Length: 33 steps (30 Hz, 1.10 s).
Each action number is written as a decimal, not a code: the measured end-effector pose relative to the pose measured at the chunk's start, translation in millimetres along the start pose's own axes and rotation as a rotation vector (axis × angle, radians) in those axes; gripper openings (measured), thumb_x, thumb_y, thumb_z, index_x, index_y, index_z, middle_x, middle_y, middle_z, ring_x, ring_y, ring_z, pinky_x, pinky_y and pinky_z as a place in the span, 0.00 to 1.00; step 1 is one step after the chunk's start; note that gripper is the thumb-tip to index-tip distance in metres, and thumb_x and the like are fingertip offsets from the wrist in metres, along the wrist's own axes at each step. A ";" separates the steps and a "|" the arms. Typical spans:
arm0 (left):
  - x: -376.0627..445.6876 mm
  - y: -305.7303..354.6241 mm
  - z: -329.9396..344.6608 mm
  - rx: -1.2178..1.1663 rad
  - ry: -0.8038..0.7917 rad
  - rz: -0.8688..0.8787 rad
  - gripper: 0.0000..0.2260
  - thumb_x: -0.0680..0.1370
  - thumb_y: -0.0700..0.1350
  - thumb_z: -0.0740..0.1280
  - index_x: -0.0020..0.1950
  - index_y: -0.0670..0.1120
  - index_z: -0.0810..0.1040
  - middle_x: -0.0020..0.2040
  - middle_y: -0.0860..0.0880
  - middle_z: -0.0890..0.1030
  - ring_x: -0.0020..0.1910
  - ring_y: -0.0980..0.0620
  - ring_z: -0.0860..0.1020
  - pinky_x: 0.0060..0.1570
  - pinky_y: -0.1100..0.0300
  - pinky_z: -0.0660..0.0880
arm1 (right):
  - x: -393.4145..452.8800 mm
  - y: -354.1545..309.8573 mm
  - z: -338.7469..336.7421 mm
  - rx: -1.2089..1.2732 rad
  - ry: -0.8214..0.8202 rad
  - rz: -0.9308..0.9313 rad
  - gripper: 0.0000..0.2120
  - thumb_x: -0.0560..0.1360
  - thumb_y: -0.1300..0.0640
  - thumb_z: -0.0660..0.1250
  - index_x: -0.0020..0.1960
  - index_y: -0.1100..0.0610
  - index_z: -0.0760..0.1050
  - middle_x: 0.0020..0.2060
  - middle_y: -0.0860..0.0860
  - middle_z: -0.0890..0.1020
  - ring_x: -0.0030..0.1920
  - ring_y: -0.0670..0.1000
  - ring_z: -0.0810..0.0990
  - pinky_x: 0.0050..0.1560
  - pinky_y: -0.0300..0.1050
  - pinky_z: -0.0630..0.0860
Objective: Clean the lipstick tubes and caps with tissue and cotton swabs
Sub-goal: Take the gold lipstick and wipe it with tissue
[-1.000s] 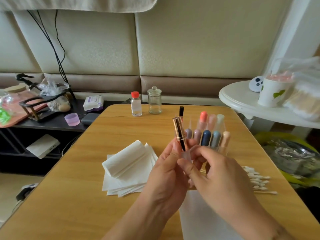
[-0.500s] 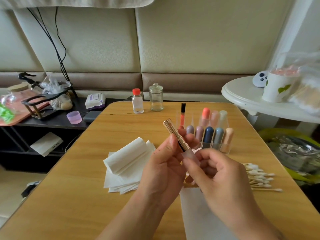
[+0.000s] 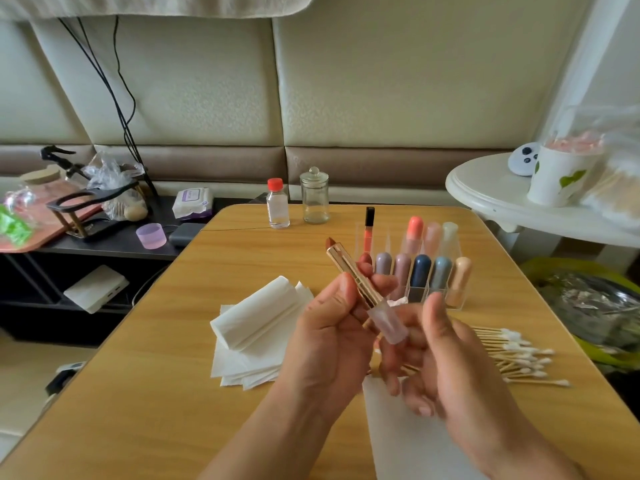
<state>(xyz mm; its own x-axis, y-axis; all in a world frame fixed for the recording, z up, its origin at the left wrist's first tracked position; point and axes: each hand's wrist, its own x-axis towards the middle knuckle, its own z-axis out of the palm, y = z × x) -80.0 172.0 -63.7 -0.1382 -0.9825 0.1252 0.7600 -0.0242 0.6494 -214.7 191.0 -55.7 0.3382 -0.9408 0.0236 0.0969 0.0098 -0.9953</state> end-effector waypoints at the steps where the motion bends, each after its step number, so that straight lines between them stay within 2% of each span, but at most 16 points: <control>1: 0.6 0.2 -1.4 0.009 -0.011 0.011 0.08 0.70 0.49 0.74 0.45 0.47 0.85 0.45 0.46 0.84 0.48 0.49 0.82 0.52 0.50 0.74 | -0.2 0.7 0.9 -0.061 0.035 -0.059 0.30 0.66 0.26 0.68 0.43 0.54 0.81 0.27 0.56 0.75 0.27 0.57 0.70 0.22 0.40 0.63; 3: -0.4 0.7 -1.8 0.019 -0.054 0.004 0.13 0.67 0.51 0.78 0.47 0.47 0.85 0.46 0.46 0.84 0.50 0.50 0.82 0.56 0.51 0.70 | -0.9 3.0 1.1 -0.066 0.076 -0.087 0.24 0.67 0.36 0.71 0.40 0.58 0.79 0.25 0.56 0.72 0.25 0.55 0.69 0.23 0.39 0.64; 5: -1.1 -0.3 0.3 0.029 -0.089 -0.014 0.14 0.66 0.52 0.79 0.48 0.48 0.85 0.47 0.47 0.85 0.49 0.51 0.81 0.53 0.53 0.70 | -3.4 -1.7 3.4 0.105 0.008 0.029 0.22 0.73 0.40 0.70 0.34 0.58 0.76 0.24 0.54 0.67 0.22 0.52 0.66 0.22 0.37 0.63; 9: -4.2 1.5 1.6 -0.007 -0.110 -0.046 0.12 0.67 0.50 0.78 0.48 0.47 0.85 0.47 0.47 0.85 0.49 0.51 0.82 0.49 0.57 0.79 | -5.5 -9.2 -0.9 0.699 -0.379 0.369 0.21 0.80 0.39 0.64 0.40 0.56 0.75 0.24 0.49 0.62 0.18 0.46 0.66 0.18 0.37 0.63; 11: -3.6 2.4 2.4 0.022 -0.084 -0.047 0.09 0.70 0.50 0.75 0.46 0.48 0.85 0.46 0.48 0.84 0.43 0.52 0.82 0.45 0.57 0.78 | -4.0 -5.8 -6.2 0.606 -0.358 0.371 0.26 0.78 0.34 0.61 0.40 0.56 0.75 0.24 0.51 0.65 0.19 0.48 0.68 0.18 0.36 0.61; 13: -1.9 1.7 1.4 0.021 -0.040 -0.043 0.08 0.71 0.49 0.71 0.46 0.49 0.85 0.45 0.48 0.84 0.42 0.52 0.80 0.42 0.57 0.74 | -3.1 -0.9 -5.7 0.249 -0.185 0.241 0.31 0.73 0.27 0.61 0.38 0.57 0.75 0.25 0.56 0.68 0.21 0.50 0.68 0.19 0.34 0.57; 16: -0.7 0.1 -0.6 -0.001 -0.055 -0.047 0.11 0.68 0.49 0.77 0.48 0.46 0.85 0.45 0.47 0.84 0.48 0.51 0.81 0.48 0.58 0.76 | -3.7 1.7 3.0 0.014 -0.045 0.046 0.31 0.68 0.31 0.65 0.35 0.61 0.70 0.24 0.56 0.66 0.21 0.51 0.67 0.22 0.36 0.60; 19: -1.9 0.4 -0.4 -0.067 -0.109 -0.064 0.14 0.66 0.48 0.79 0.48 0.44 0.84 0.45 0.46 0.84 0.51 0.49 0.82 0.51 0.57 0.78 | -5.4 0.0 3.0 0.229 -0.196 0.180 0.27 0.75 0.35 0.60 0.34 0.58 0.67 0.22 0.53 0.60 0.18 0.50 0.65 0.21 0.37 0.60; 22: -3.6 1.8 0.6 -0.112 -0.145 -0.069 0.12 0.69 0.46 0.78 0.49 0.43 0.84 0.45 0.45 0.84 0.53 0.48 0.82 0.53 0.55 0.78 | -3.8 0.8 -0.1 0.662 -0.526 0.338 0.25 0.81 0.36 0.56 0.37 0.55 0.67 0.23 0.49 0.62 0.18 0.49 0.65 0.19 0.39 0.57; 24: -4.8 1.7 1.0 -0.112 -0.172 -0.073 0.11 0.71 0.46 0.76 0.50 0.43 0.83 0.45 0.46 0.83 0.54 0.48 0.81 0.53 0.54 0.78 | -0.9 6.2 -2.8 0.840 -0.698 0.337 0.23 0.83 0.37 0.52 0.39 0.53 0.65 0.25 0.48 0.63 0.20 0.52 0.64 0.20 0.41 0.53; 27: -5.5 0.8 1.9 -0.090 -0.211 -0.063 0.11 0.73 0.47 0.74 0.52 0.43 0.83 0.46 0.47 0.83 0.53 0.48 0.82 0.53 0.54 0.78 | -2.5 3.7 -2.0 0.830 -0.657 0.352 0.21 0.84 0.37 0.52 0.40 0.51 0.66 0.25 0.48 0.58 0.20 0.49 0.61 0.18 0.40 0.52; 28: -5.4 0.6 2.1 -0.090 -0.212 -0.060 0.12 0.72 0.47 0.75 0.52 0.44 0.83 0.46 0.47 0.84 0.53 0.48 0.82 0.52 0.54 0.79 | -4.1 0.0 -1.2 0.760 -0.596 0.399 0.24 0.82 0.35 0.54 0.40 0.52 0.70 0.25 0.48 0.58 0.19 0.48 0.61 0.18 0.39 0.54; 30: -3.9 -0.7 1.6 -0.074 -0.191 -0.060 0.15 0.71 0.50 0.76 0.54 0.45 0.84 0.46 0.49 0.84 0.50 0.49 0.83 0.42 0.56 0.80 | -6.5 -10.3 -5.8 0.350 -0.365 0.485 0.39 0.75 0.25 0.51 0.41 0.61 0.76 0.23 0.51 0.63 0.19 0.48 0.65 0.19 0.38 0.61; 31: -2.3 -1.4 0.7 -0.042 -0.170 -0.058 0.16 0.70 0.53 0.77 0.55 0.47 0.84 0.46 0.50 0.84 0.49 0.50 0.83 0.39 0.58 0.78 | -9.2 -17.7 -8.3 0.014 -0.272 0.449 0.48 0.69 0.19 0.47 0.43 0.64 0.77 0.24 0.51 0.67 0.21 0.48 0.67 0.22 0.38 0.63; 32: -0.6 -2.2 -0.4 -0.016 -0.133 -0.052 0.18 0.69 0.55 0.77 0.55 0.48 0.84 0.46 0.51 0.84 0.49 0.51 0.82 0.42 0.57 0.77 | -12.0 -24.0 -10.8 -0.371 -0.203 0.370 0.52 0.64 0.15 0.44 0.44 0.63 0.77 0.25 0.49 0.70 0.23 0.48 0.69 0.26 0.40 0.65; 33: 1.5 -2.9 -1.6 -0.018 -0.089 -0.045 0.20 0.68 0.55 0.78 0.56 0.47 0.84 0.45 0.50 0.83 0.48 0.51 0.82 0.47 0.56 0.76 | -15.8 -30.6 -11.4 -0.738 -0.155 0.297 0.49 0.62 0.15 0.43 0.43 0.57 0.77 0.27 0.46 0.72 0.27 0.46 0.72 0.30 0.42 0.67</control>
<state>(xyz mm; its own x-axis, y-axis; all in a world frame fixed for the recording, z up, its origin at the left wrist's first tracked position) -81.4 170.3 -66.6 -0.2274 -0.9601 0.1626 0.7628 -0.0718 0.6427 -233.7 201.7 -26.6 0.3837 -0.8760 -0.2924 -0.6418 -0.0252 -0.7665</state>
